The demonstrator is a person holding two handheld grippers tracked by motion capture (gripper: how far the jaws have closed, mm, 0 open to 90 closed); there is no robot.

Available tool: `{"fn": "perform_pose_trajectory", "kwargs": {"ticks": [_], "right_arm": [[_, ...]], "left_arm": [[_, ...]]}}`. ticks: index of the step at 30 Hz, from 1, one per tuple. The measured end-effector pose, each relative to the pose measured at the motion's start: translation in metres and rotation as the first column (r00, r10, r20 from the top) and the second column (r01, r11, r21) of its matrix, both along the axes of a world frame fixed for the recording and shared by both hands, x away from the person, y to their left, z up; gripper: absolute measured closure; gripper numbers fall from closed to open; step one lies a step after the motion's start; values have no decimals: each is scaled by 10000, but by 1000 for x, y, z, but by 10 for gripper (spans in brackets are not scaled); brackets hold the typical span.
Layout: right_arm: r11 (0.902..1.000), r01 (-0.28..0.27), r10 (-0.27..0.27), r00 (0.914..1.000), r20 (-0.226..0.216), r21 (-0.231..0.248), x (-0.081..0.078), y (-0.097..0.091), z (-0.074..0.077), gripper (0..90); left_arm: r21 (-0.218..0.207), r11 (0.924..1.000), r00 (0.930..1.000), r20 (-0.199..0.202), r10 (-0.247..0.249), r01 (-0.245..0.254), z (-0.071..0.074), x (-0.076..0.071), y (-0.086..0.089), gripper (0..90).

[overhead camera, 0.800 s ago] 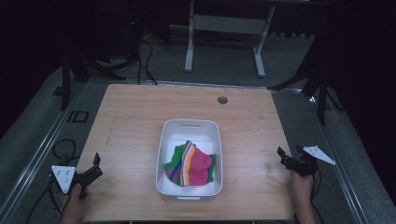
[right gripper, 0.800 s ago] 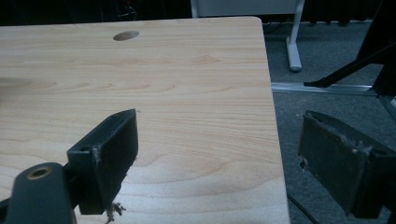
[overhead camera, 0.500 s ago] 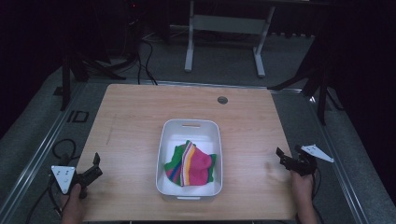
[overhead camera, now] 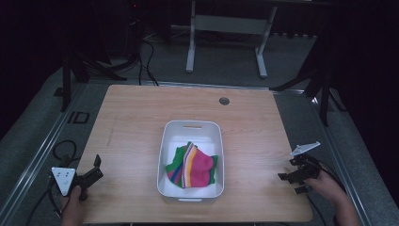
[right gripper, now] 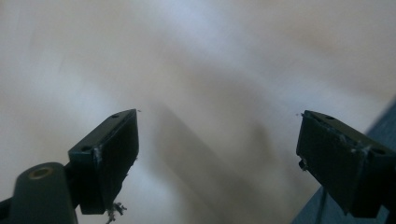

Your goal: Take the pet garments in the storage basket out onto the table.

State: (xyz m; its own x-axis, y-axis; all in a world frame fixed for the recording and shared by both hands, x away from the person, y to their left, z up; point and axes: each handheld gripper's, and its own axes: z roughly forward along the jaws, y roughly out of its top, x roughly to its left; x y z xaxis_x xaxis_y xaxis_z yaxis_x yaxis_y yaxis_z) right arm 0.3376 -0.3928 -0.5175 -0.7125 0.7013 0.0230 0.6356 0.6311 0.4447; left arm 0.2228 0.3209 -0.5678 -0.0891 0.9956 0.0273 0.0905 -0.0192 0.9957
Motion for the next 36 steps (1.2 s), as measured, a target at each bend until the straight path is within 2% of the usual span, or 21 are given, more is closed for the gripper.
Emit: {"fn": "perform_pose_trajectory", "kwargs": {"ticks": [1,2,3,4,5,6,8,9,10,11,12,13,16,17,19,22,24,26,31,34,36], "right_arm": [[9986,-391,374,9980,-504,-343,-2,3,0,129],[9986,-391,374,9980,-504,-343,-2,3,0,129],[9947,-798,730,9922,-1011,-643,-3,6,1,129],[9947,-798,730,9922,-1011,-643,-3,6,1,129],[9718,-2044,1741,9583,-2265,-1176,-10,16,0,134],[9618,-2416,2056,9480,-2431,-1286,-13,20,0,134],[9525,-2829,2449,9317,-2683,-1131,-15,28,1,136],[9525,-2829,2449,9317,-2683,-1131,-15,28,1,136],[9408,-3236,2871,9191,-2700,-1011,-18,36,3,137],[9408,-3236,2871,9191,-2700,-1011,-18,36,3,137],[9347,-3441,3088,9100,-2767,-888,-18,40,3,141],[9217,-3820,3511,8955,-2735,-675,-20,49,5,142],[9179,-3929,3661,8927,-2628,-558,-21,54,7,142],[9051,-4246,4091,8833,-2287,-209,-22,65,13,142],[8992,-4376,4285,8790,-2092,33,-22,73,19,143],[8840,-4672,4626,8700,-1707,145,-21,83,26,143],[8775,-4789,4771,8662,-1485,256,-20,91,29,143],[8698,-4930,4896,8578,-1562,190,-19,97,30,142],[8622,-5063,5007,8475,-1761,151,-16,112,33,136],[8491,-5283,5197,8358,-1770,-17,-19,122,36,146],[8528,-5222,5131,8347,-2000,83,-18,128,39,170]], "left_arm": [[2,10000,10000,-2,-3,3,0,0,0,18],[2,10000,10000,-2,-3,3,0,0,0,18],[2,10000,10000,-2,-3,3,0,0,0,18],[11,10000,10000,-6,-17,17,0,0,0,18],[15,10000,10000,-8,-24,24,0,0,0,18],[15,10000,10000,-8,-24,24,0,0,0,18],[10,10000,10000,-12,-29,29,0,0,0,18],[6,10000,10000,-15,-33,33,0,0,0,18],[5,10000,10000,-17,-35,35,0,0,0,18],[5,10000,10000,-14,-29,29,0,0,0,18],[6,10000,10000,-10,-31,31,0,0,0,18],[0,10000,10000,-16,-49,49,0,0,0,18],[-26,10000,10000,-21,-49,48,0,0,0,18],[-31,10000,10000,-22,-58,58,0,0,0,18],[-29,10000,10000,-18,-64,64,0,0,0,19],[-36,10000,10000,-13,-70,70,0,0,0,18],[-34,10000,10000,-6,-58,58,0,0,0,18],[-30,10000,10000,-11,-67,67,0,0,0,18],[-55,10000,10000,-9,-82,82,0,0,0,18],[-44,10000,10000,-16,-83,83,0,0,0,18],[-55,9999,10000,-22,-92,92,0,0,1,18]]}}
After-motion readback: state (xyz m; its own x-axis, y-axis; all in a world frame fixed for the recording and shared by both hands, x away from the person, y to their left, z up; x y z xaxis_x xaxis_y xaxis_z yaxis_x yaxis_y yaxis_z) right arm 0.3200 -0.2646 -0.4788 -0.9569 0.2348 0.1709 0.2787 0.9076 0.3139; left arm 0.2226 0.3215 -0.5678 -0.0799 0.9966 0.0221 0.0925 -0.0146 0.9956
